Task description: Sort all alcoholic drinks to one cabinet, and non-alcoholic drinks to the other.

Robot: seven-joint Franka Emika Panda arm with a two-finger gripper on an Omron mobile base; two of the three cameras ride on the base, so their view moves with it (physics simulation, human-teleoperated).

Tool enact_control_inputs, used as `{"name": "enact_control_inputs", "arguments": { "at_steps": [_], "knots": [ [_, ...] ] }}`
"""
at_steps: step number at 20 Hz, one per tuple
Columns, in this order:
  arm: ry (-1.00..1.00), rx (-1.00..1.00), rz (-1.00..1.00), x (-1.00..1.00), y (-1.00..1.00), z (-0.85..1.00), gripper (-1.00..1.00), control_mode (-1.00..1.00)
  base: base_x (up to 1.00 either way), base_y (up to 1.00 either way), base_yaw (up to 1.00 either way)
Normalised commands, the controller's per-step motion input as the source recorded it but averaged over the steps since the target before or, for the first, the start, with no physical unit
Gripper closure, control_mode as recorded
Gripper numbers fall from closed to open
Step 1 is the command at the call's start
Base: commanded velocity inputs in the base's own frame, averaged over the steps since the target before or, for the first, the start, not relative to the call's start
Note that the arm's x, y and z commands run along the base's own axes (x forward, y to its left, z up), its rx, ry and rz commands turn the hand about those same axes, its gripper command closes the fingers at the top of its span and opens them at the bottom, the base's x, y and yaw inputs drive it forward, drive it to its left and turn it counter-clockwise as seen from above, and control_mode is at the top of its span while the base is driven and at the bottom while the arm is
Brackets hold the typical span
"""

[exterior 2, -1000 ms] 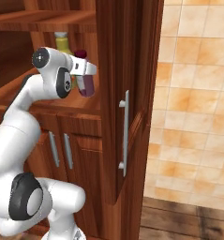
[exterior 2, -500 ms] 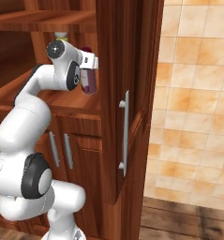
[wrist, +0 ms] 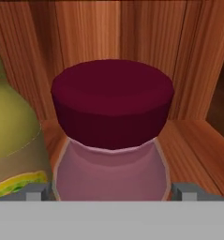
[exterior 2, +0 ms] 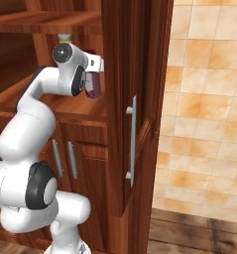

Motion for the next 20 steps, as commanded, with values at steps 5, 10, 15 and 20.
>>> {"name": "enact_control_inputs", "arguments": {
  "at_steps": [5, 10, 15, 20],
  "knots": [
    [-0.03, -0.01, 0.0, 0.07, 0.17, 0.0, -1.0, -1.0, 0.0, 0.0, 0.0],
    [0.0, 0.0, 0.0, 0.15, 0.03, 0.0, -1.0, -1.0, 0.0, 0.0, 0.0],
    [0.04, 0.0, 0.0, 0.07, 0.0, 0.1, -1.0, -1.0, 0.0, 0.0, 0.0],
    [0.14, -0.02, 0.0, 0.0, 0.0, 0.13, -1.0, -1.0, 0.0, 0.0, 0.0]
  ]
}}
